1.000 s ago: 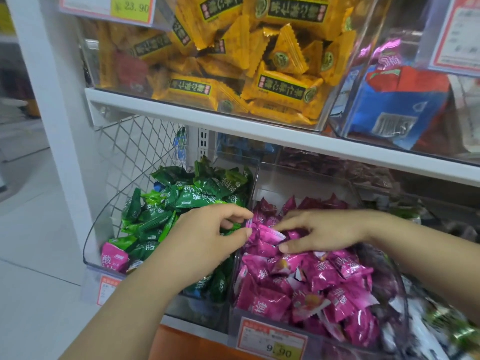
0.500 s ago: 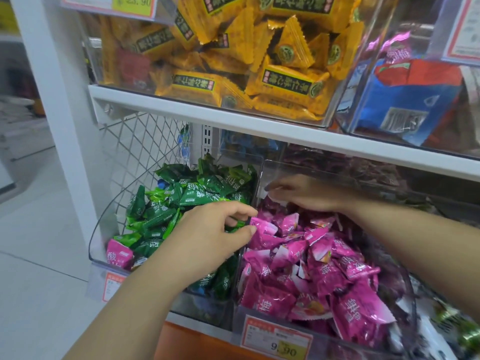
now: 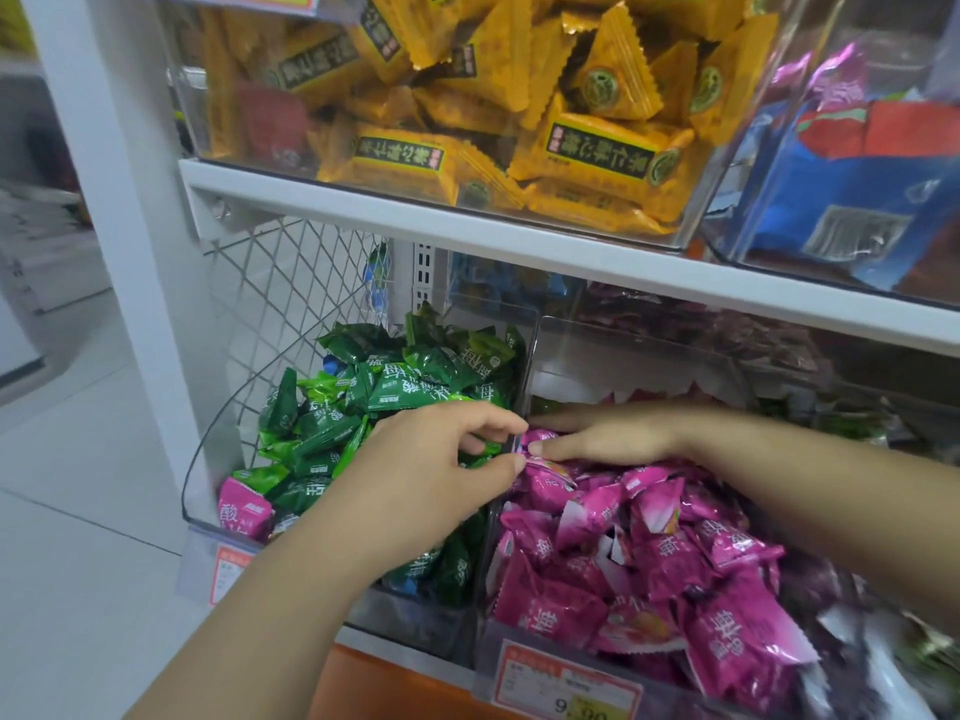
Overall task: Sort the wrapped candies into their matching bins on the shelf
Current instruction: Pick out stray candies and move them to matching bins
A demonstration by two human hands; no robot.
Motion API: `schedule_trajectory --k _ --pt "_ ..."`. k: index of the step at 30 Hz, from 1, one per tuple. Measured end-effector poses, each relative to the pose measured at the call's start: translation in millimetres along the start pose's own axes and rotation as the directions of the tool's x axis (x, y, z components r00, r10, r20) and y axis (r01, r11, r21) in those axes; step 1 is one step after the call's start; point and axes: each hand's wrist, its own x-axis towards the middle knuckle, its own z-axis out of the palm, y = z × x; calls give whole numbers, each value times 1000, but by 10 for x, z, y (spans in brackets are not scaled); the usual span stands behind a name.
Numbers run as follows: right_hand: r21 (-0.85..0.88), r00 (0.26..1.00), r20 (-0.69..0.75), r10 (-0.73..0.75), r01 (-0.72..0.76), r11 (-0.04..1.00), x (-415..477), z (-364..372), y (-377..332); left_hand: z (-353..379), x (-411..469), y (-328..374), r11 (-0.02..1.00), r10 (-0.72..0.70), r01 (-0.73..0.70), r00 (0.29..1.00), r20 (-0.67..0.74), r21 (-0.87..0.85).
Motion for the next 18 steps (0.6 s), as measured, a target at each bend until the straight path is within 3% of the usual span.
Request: schedule_trajectory --k 7,10,12,14,18 --pt "-161 995 97 36 -20 987 -311 74 -19 10 -8 14 1000 -13 13 1000 -6 -7" --pt "-140 992 123 39 -22 990 -367 49 -54 10 -23 25 1000 -15 15 1000 -11 -6" --pt "-28 989 143 47 -43 999 -408 -8 -90 7 -23 22 1000 -15 15 1000 -8 -1" --pt "128 995 84 60 -70 989 -409 -92 -96 4 -16 12 1000 -13 13 1000 -5 -9" --pt "279 961 -242 133 -63 958 -176 -254 -27 3 -3 -11 1000 -12 12 1000 4 -21"
